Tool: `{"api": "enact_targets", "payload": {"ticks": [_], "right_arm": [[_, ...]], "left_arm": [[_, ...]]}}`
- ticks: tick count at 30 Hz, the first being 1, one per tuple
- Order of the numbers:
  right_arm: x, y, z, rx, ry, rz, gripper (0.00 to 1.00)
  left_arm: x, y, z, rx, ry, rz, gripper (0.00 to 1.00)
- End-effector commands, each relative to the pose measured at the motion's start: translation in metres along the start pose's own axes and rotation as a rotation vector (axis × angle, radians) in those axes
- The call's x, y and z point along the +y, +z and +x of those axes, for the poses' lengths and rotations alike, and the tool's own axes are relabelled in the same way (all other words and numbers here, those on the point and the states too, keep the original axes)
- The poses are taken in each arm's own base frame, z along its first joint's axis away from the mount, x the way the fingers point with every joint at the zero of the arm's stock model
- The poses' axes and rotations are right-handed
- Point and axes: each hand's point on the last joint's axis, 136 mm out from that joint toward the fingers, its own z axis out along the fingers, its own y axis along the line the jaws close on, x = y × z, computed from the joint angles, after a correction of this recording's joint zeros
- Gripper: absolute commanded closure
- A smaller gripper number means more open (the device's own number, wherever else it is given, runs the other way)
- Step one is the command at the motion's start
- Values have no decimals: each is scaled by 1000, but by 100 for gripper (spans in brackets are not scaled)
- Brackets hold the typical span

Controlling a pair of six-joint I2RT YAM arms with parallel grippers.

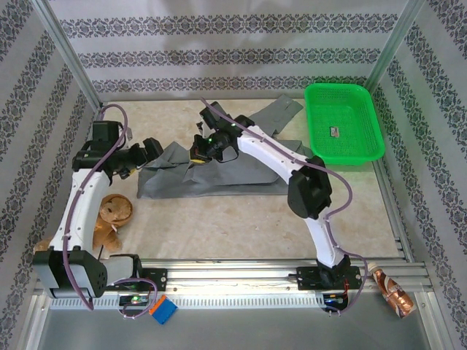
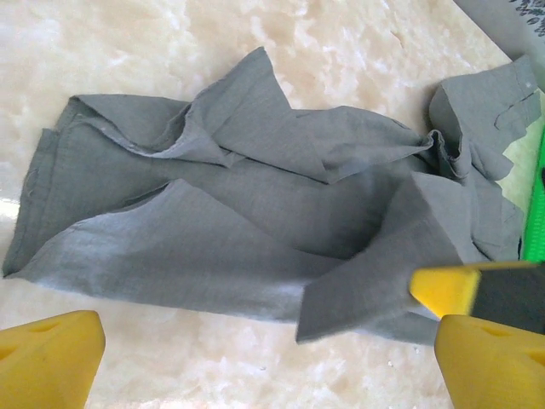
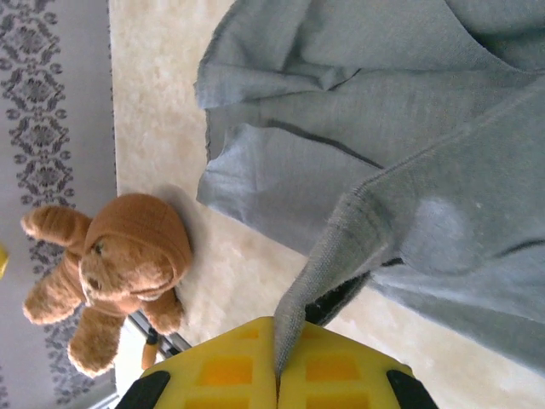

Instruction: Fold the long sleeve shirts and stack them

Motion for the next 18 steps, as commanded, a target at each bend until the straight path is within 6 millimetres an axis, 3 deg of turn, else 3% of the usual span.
{"api": "enact_targets", "payload": {"ticks": [1,18], "right_arm": [[18,4,-5,3,54,-50,100],[37,45,24,102,105,-86,100]], "left_arm": [[14,-5,13,23,3,-33,0],[27,21,44,86,-58,13,0]]}}
